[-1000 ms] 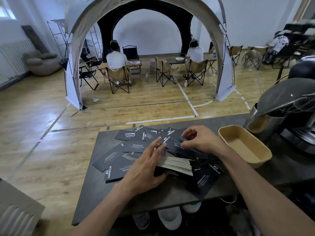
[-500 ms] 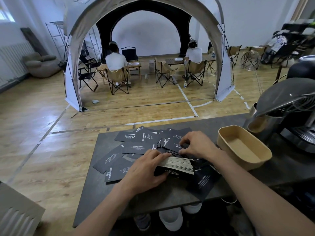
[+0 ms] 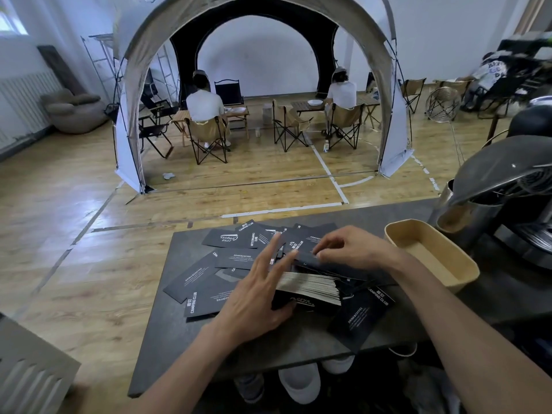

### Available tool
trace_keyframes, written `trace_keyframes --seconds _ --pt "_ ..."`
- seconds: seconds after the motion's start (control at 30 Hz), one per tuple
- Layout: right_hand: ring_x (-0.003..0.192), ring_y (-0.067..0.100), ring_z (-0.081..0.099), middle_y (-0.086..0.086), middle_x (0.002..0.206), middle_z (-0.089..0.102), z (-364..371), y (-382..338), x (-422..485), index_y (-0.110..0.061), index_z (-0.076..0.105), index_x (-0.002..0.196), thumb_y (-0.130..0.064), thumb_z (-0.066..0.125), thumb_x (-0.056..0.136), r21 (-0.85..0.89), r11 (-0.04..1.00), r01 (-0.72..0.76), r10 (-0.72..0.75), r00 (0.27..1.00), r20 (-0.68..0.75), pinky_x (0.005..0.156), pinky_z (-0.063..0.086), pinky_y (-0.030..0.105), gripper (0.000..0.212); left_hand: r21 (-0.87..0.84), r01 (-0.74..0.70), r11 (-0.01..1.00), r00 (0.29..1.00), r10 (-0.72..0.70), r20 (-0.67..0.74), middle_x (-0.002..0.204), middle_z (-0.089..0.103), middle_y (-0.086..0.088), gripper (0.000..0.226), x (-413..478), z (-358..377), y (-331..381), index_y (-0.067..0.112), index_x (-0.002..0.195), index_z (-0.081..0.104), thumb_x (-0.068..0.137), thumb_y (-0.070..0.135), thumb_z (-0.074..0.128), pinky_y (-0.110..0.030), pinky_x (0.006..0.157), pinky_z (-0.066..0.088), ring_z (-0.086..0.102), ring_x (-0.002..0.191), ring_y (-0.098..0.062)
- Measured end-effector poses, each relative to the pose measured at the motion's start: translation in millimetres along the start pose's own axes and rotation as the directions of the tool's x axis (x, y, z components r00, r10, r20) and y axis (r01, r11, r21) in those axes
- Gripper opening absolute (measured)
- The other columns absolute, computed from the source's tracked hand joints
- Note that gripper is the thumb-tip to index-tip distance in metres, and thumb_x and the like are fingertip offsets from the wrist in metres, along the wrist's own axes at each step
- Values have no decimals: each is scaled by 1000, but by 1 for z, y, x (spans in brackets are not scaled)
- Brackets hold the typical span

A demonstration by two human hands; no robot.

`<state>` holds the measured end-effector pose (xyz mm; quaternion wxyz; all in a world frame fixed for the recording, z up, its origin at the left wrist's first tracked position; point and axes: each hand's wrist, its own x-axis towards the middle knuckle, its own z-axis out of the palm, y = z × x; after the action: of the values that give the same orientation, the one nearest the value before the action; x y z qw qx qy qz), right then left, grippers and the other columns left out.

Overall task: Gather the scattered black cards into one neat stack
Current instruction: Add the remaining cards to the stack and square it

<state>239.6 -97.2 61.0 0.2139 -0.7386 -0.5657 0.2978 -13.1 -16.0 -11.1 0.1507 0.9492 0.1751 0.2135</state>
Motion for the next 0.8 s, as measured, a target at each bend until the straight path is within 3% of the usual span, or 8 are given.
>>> trace_keyframes --seconds 0.07,0.13,0.23,0.3,0.43,0.67,0.73,0.8 --pt "90 5 67 -6 98 77 12 -1 -2 -33 78 108 -50 65 94 47 999 1 -10 980 197 88 50 28 26 -14 7 1000 1000 -7 -5 173 -10 8 97 2 0 -1 35 164 15 88 40 74 -23 106 44 17 158 -14" --pt "83 11 66 -1 92 76 16 0 -1 -29 79 106 -52 63 95 126 992 -3 -29 967 251 83 51 34 29 9 -18 1000 1000 18 3 166 24 11 79 3 1 -3 35 157 32 89 42 70 -31 112 46 27 152 -11" --pt "87 11 76 -3 94 80 10 1 7 -16 79 101 -35 64 99 223 975 -9 9 1000 3 89 60 37 24 38 -12 999 999 11 35 130 54 14 63 4 1 -5 36 148 45 89 46 66 -36 99 50 49 123 -10" --pt "84 6 72 -10 97 78 7 3 13 -22 79 104 -44 75 88 -39 999 -22 11 968 -250 90 59 36 27 52 -13 999 999 10 43 123 53 13 63 5 1 -6 39 148 44 90 48 65 -34 96 50 50 116 -10" --pt "101 10 66 -13 111 72 20 0 14 -32 75 112 -55 88 67 -381 920 -94 34 986 -160 90 55 30 52 42 0 999 999 -2 47 123 49 12 63 4 1 -7 43 147 43 88 48 65 -29 92 50 49 113 -8" --pt "97 7 69 -8 105 75 4 12 10 -25 77 107 -29 95 64 -12 994 -106 101 971 -218 91 56 25 47 26 2 1000 999 -3 40 137 43 12 65 1 -2 -3 43 149 41 89 48 67 -31 97 51 48 122 -7" --pt "95 6 69 -10 100 75 -8 9 3 -25 78 106 -28 91 71 47 996 -73 82 970 -229 80 51 18 38 16 -2 1000 999 1 39 156 30 11 68 1 -2 -3 44 151 38 89 49 68 -34 103 52 43 136 -8" --pt "93 4 71 -13 93 78 -15 2 -1 -29 79 102 -33 85 79 121 991 -55 70 990 -126 80 50 18 24 10 -7 1000 1000 7 31 170 5 12 82 0 -2 -1 44 157 26 89 47 71 -30 107 48 31 150 -9"
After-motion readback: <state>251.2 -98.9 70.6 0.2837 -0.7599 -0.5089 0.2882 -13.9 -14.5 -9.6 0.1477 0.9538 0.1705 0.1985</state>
